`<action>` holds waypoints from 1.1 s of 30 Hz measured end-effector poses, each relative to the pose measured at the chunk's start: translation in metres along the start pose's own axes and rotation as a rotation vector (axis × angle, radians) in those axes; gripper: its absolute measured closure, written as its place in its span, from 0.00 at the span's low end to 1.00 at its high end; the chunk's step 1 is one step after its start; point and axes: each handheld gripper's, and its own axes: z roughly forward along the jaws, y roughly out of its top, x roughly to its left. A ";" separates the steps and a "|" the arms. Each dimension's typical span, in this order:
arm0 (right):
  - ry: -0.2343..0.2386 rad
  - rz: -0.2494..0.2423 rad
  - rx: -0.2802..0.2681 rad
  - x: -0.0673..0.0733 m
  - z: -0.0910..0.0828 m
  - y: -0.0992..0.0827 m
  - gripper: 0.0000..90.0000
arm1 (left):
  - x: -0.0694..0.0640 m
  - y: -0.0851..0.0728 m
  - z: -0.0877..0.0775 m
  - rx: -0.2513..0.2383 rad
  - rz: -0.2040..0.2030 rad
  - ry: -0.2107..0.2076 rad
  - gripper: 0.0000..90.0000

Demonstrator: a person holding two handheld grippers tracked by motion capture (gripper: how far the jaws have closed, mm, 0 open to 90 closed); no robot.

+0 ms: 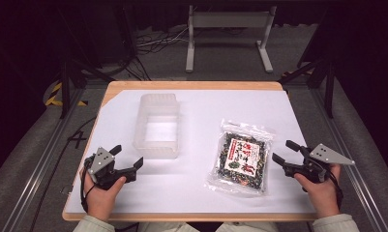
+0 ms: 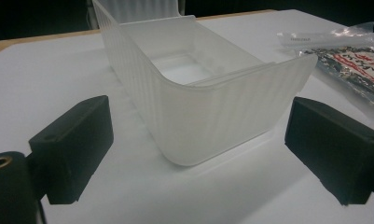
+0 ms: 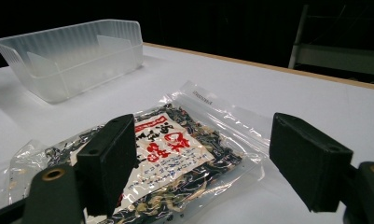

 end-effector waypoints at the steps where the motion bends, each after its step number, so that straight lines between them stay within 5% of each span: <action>1: 0.001 0.002 0.001 0.000 0.000 0.000 0.27 | 0.000 0.000 0.000 0.003 0.005 0.004 0.10; 13: 0.005 -0.007 0.008 -0.006 0.011 0.024 0.31 | 0.002 -0.001 -0.001 0.015 0.009 0.022 0.09; 20: -0.004 0.011 0.038 -0.021 0.024 0.036 0.31 | 0.004 -0.002 0.000 0.022 -0.005 0.028 0.09; 33: -0.025 0.061 0.074 -0.055 0.052 0.057 0.25 | -0.001 -0.004 0.007 0.053 0.028 0.013 0.09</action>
